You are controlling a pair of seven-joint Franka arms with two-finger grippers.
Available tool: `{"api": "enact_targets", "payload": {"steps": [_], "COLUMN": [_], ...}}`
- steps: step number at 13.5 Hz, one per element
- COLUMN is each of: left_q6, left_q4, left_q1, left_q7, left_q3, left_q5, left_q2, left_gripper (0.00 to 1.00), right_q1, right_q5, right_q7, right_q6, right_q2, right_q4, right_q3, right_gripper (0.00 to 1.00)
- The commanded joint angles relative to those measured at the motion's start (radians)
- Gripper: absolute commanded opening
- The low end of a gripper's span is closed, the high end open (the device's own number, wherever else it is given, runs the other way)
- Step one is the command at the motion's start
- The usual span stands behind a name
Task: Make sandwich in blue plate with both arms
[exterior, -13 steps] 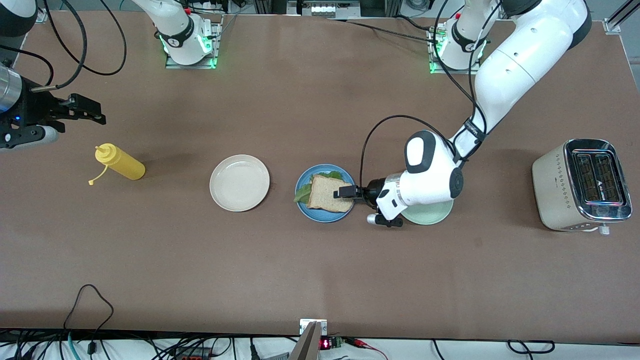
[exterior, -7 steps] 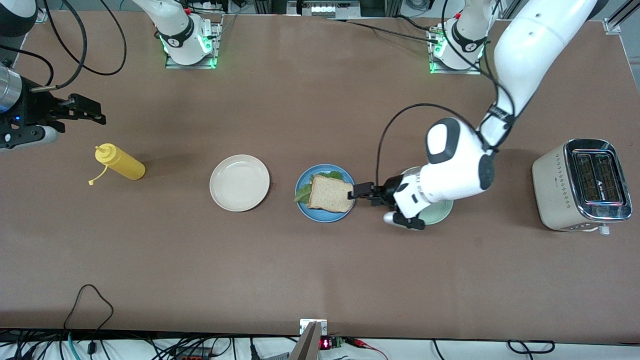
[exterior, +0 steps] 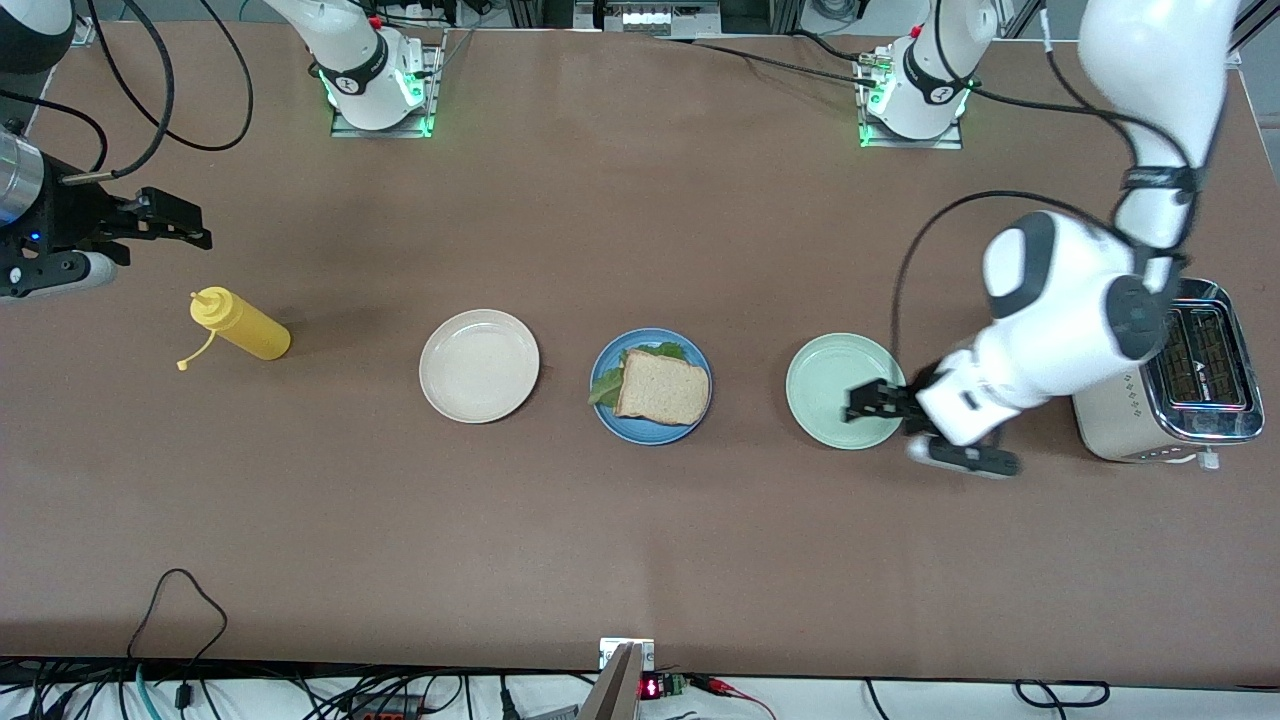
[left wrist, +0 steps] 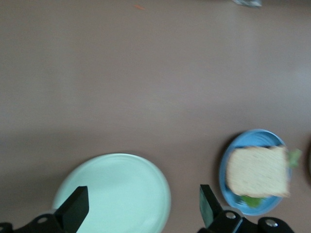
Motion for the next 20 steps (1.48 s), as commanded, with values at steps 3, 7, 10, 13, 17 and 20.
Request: {"api": "enact_targets", "payload": {"steps": [3, 7, 10, 13, 17, 20], "left_q6": [-0.231, -0.499, -0.509, -0.507, -0.51, -0.521], "left_q4": [0.024, 0.101, 0.029, -0.086, -0.125, -0.123], "left_q1": [-0.141, -0.129, -0.128, -0.128, -0.125, -0.125], "left_q7": [-0.014, -0.014, -0.009, -0.007, -0.007, -0.007], "left_q3": [0.295, 0.297, 0.296, 0.296, 0.296, 0.296], "left_q5": [0.117, 0.159, 0.156, 0.156, 0.153, 0.154], "left_q2": [-0.193, -0.292, -0.38, -0.48, -0.523, -0.524], "left_gripper": [1.0, 1.0, 1.0, 1.0, 1.0, 1.0], "right_q1": [-0.001, -0.002, -0.004, -0.013, -0.018, -0.018], "right_q5": [-0.004, -0.011, -0.016, -0.016, -0.034, -0.05], "right_q7": [0.01, 0.007, -0.004, -0.007, -0.007, -0.007], "right_q6": [-0.001, -0.004, 0.001, 0.004, 0.004, 0.002], "right_q2": [-0.004, -0.004, -0.004, 0.008, 0.008, 0.008], "right_q4": [0.004, 0.007, 0.01, 0.024, 0.024, 0.024], "right_q3": [0.005, 0.005, 0.005, 0.005, 0.005, 0.005], "right_gripper": [1.0, 1.0, 1.0, 1.0, 1.0, 1.0]}}
